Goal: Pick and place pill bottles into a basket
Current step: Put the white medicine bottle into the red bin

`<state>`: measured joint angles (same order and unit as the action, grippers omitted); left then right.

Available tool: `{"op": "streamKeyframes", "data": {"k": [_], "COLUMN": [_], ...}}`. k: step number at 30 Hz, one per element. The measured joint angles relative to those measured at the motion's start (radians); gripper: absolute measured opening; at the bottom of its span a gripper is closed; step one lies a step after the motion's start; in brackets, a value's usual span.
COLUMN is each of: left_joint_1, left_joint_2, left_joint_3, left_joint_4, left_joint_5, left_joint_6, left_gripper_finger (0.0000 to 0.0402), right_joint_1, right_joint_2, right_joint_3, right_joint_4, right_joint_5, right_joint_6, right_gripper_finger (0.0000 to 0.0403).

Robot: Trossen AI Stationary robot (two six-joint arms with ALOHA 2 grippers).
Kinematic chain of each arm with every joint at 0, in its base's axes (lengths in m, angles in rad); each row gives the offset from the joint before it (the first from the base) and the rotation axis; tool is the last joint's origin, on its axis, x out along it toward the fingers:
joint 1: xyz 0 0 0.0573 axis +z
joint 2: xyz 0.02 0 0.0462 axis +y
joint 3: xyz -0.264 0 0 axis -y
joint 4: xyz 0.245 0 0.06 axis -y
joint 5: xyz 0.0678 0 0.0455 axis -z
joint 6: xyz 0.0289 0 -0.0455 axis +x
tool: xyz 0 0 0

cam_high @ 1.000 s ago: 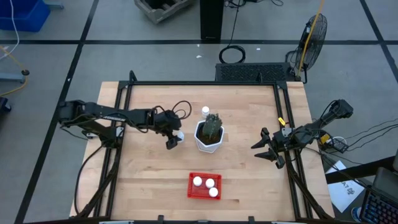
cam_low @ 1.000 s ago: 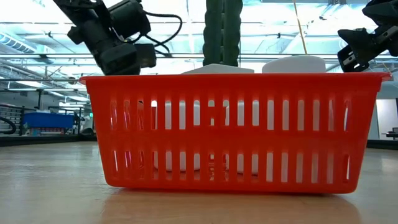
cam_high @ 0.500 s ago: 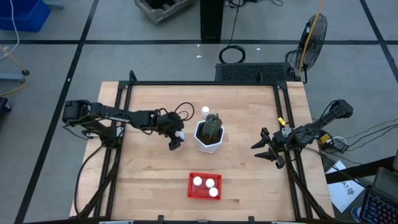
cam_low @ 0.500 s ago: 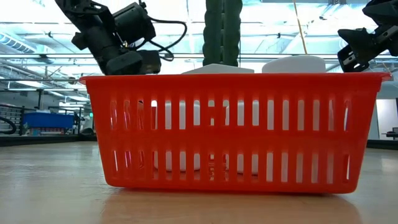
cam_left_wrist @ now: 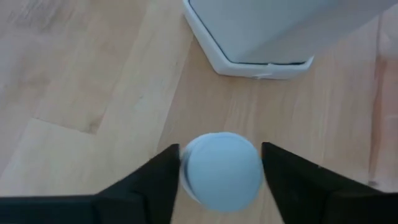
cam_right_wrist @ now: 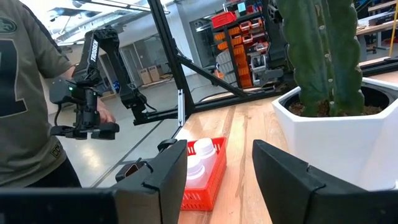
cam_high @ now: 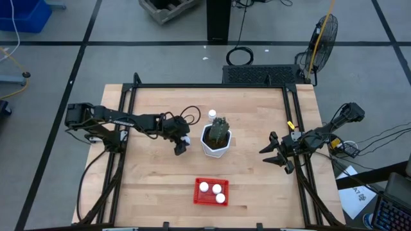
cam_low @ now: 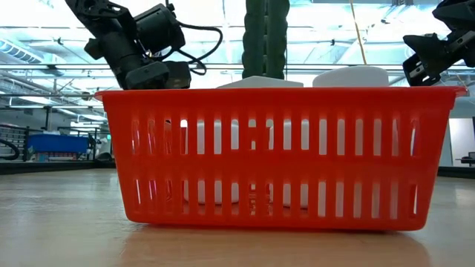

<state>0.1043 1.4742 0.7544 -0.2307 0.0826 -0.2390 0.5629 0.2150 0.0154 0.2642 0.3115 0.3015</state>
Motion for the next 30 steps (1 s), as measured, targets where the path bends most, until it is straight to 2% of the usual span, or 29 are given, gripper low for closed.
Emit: {"op": "streamKeyframes", "data": {"k": [3,5,10,18,21,30], "left_joint_1": [0.0,0.0,-0.001,-0.041,-0.077,-0.213], "left_joint_2": [-0.001,-0.002,-0.002,-0.002,-0.01,-0.084], "left_joint_3": [0.0,0.001,0.001,0.002,0.0,-0.001], "left_joint_4": [-0.001,-0.007,-0.012,-0.015,-0.022,-0.027], "left_joint_5": [-0.001,-0.001,-0.001,0.071,0.112,0.112], "left_joint_6": [-0.001,-0.006,-0.051,-0.127,-0.155,-0.29], "left_gripper_finger": [0.0177,0.0162,0.0162,0.0174,0.0166,0.0165], "right_joint_1": [0.0,0.0,0.0,0.0,0.0,0.0], "right_joint_2": [0.0,0.0,0.0,0.0,0.0,0.0], "right_joint_3": [0.0,0.0,0.0,0.0,0.0,0.0], "right_joint_4": [0.0,0.0,0.0,0.0,0.0,0.0], "right_joint_5": [0.0,0.0,0.0,0.0,0.0,0.0], "right_joint_6": [0.0,0.0,0.0,0.0,0.0,0.0], "right_gripper_finger": [0.0172,0.0173,0.0175,0.0173,0.0175,0.0173]}}
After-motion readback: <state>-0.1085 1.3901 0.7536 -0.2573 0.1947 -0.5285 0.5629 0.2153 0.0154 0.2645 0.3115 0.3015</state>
